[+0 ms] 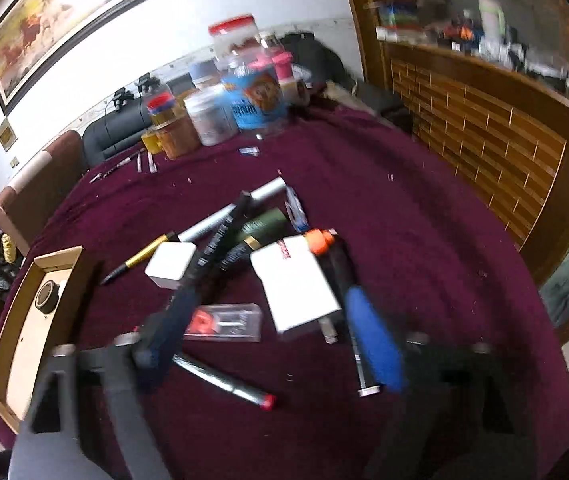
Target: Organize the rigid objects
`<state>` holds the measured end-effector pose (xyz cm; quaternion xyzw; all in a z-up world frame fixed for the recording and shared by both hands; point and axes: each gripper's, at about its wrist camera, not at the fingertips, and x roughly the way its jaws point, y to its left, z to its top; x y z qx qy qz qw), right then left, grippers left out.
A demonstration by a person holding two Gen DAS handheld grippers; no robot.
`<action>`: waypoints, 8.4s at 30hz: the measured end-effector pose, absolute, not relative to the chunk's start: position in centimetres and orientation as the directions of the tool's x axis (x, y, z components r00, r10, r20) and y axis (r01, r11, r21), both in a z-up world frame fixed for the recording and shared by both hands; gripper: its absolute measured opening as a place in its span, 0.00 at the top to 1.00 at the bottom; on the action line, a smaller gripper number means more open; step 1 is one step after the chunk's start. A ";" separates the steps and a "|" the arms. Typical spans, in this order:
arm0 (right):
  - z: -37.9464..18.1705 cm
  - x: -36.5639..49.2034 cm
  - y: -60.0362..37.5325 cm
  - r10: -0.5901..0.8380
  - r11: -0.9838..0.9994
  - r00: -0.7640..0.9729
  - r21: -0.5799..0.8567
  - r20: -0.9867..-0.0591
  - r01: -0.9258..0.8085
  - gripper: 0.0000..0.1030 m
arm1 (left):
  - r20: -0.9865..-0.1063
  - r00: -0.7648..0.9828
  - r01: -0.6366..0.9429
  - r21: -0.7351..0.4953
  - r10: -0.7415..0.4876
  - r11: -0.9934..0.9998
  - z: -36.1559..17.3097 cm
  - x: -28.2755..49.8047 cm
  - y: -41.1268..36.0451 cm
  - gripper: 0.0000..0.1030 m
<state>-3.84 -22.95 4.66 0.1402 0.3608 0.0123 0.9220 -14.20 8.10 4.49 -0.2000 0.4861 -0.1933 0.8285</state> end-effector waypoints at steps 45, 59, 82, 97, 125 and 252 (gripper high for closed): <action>-0.6 -3.3 -30.7 0.167 0.823 0.757 0.512 -0.632 0.246 0.48 | -0.842 0.515 0.207 -0.057 -0.158 0.977 1.6 -6.6 2.1 0.64; -1.1 -2.8 -30.3 0.192 0.828 0.744 0.512 -0.640 0.228 0.44 | -0.754 0.543 0.216 -0.300 -0.370 0.929 5.3 -9.7 6.4 0.89; 5.9 2.9 -15.9 0.447 0.879 0.547 0.462 -0.708 -0.120 0.42 | -0.640 0.606 0.199 -0.453 -0.472 0.869 6.7 -14.0 14.4 0.88; 1.7 8.6 -8.9 0.065 0.997 0.446 0.046 -0.893 -0.054 0.45 | -0.635 0.624 0.101 -0.512 -0.455 0.853 4.9 -12.6 20.4 0.89; 3.8 2.6 10.4 0.364 0.856 0.306 0.187 -0.880 -0.482 0.49 | -0.681 0.657 -0.106 -0.508 -0.323 0.855 5.2 -13.7 29.4 0.85; 1.4 -6.9 -27.5 0.326 0.892 0.614 0.449 -0.718 0.052 0.52 | -0.887 0.435 0.575 0.140 -0.156 0.806 1.5 -5.7 -0.1 0.51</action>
